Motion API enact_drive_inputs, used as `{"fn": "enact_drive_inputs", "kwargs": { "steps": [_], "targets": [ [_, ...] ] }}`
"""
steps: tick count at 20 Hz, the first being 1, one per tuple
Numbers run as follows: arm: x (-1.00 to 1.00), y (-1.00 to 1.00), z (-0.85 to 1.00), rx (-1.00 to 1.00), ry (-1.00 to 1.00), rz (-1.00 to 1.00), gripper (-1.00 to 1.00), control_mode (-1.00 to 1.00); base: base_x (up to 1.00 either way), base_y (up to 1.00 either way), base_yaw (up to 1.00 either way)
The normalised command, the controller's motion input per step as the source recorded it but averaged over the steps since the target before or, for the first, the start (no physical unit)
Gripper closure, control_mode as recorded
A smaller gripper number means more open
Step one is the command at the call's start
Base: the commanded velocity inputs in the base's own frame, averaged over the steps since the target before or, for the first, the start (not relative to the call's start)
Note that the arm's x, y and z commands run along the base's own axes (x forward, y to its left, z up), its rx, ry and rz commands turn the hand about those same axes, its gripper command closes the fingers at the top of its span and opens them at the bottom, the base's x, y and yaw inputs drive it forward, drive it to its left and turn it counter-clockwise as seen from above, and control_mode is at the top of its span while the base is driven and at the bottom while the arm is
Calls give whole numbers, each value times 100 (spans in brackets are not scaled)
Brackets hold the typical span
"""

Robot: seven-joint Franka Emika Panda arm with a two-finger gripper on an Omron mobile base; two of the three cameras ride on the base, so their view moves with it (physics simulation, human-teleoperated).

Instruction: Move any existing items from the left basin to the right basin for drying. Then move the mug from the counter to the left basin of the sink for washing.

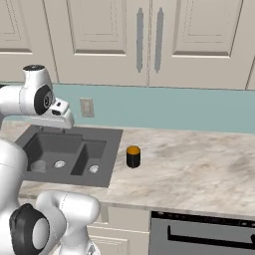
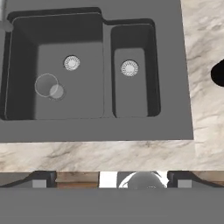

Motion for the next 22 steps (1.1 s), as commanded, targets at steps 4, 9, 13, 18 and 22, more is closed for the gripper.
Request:
{"fn": "enact_drive_inputs", "kwargs": {
  "steps": [4, 9, 13, 18, 22],
  "targets": [
    [0, 27, -22, 2, 11, 0, -100, -100, 0, 0, 0],
    [0, 24, -30, 4, 10, 2, -100, -100, 0, 0, 0],
    [-1, 31, -34, 2, 3, 3, -100, -100, 0, 0, 0],
    [-1, 29, -31, 0, -4, 1, -100, -100, 0, 0, 0],
    [0, 17, -25, 0, -9, 0, -100, -100, 0, 0, 0]
  ]
}}
